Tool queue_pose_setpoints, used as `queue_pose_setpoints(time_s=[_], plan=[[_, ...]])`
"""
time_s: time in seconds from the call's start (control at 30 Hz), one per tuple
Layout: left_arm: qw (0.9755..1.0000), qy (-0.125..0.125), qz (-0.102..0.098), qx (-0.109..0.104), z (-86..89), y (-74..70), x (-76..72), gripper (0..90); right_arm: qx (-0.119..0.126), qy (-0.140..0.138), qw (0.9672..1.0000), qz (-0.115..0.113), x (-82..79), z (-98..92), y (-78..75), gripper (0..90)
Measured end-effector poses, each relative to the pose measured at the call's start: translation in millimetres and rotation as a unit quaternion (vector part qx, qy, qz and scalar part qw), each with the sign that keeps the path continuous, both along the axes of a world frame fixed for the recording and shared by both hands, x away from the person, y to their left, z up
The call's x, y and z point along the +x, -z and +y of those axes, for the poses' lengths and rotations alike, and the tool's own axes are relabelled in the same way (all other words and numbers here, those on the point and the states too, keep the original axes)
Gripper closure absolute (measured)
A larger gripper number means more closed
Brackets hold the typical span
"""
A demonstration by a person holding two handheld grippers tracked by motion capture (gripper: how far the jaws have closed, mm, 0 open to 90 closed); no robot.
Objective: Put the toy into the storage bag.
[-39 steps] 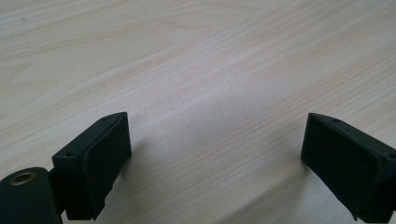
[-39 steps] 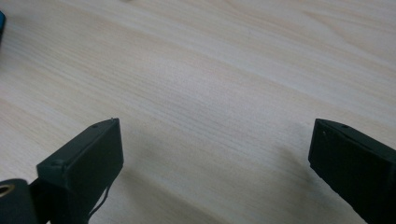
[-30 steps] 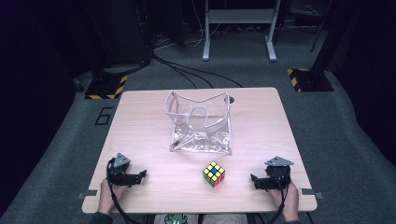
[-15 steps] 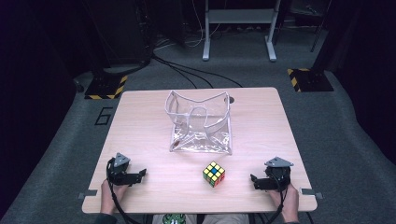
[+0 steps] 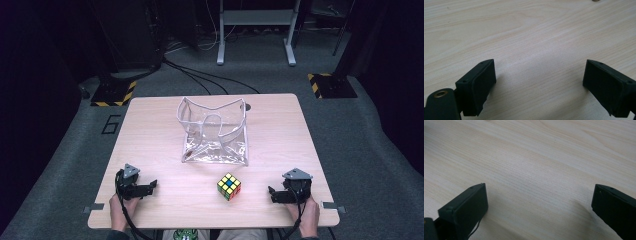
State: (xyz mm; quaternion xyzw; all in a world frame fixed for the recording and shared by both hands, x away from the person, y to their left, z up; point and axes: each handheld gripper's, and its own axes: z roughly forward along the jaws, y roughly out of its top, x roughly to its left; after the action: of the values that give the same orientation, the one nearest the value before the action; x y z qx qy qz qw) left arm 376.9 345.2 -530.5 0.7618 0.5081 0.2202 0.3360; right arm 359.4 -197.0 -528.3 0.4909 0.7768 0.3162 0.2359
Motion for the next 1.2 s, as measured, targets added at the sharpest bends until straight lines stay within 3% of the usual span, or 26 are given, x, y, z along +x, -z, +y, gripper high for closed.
queue_pose_setpoints(time_s=[0.4,0.53,0.6,1.2], plan=[[1.0000,0.000,0.000,-0.001,0.0,0.1,0.1,11.2,-0.007,-0.005,1.0000,0.003,0.8,1.0,-1.4,0.0],[1.0000,0.001,0.001,0.002,0.4,-0.2,0.2,11.2,0.006,-0.011,0.9999,0.009,0.0,0.2,-3.6,0.0],[1.0000,0.002,0.001,0.002,0.5,-0.2,0.2,11.2,0.016,-0.013,0.9998,0.005,-1.7,1.7,-6.0,0.0],[1.0000,0.003,0.000,0.001,0.4,0.0,0.5,11.2,0.013,-0.052,0.9983,-0.022,-9.9,30.8,-37.9,0.7]])
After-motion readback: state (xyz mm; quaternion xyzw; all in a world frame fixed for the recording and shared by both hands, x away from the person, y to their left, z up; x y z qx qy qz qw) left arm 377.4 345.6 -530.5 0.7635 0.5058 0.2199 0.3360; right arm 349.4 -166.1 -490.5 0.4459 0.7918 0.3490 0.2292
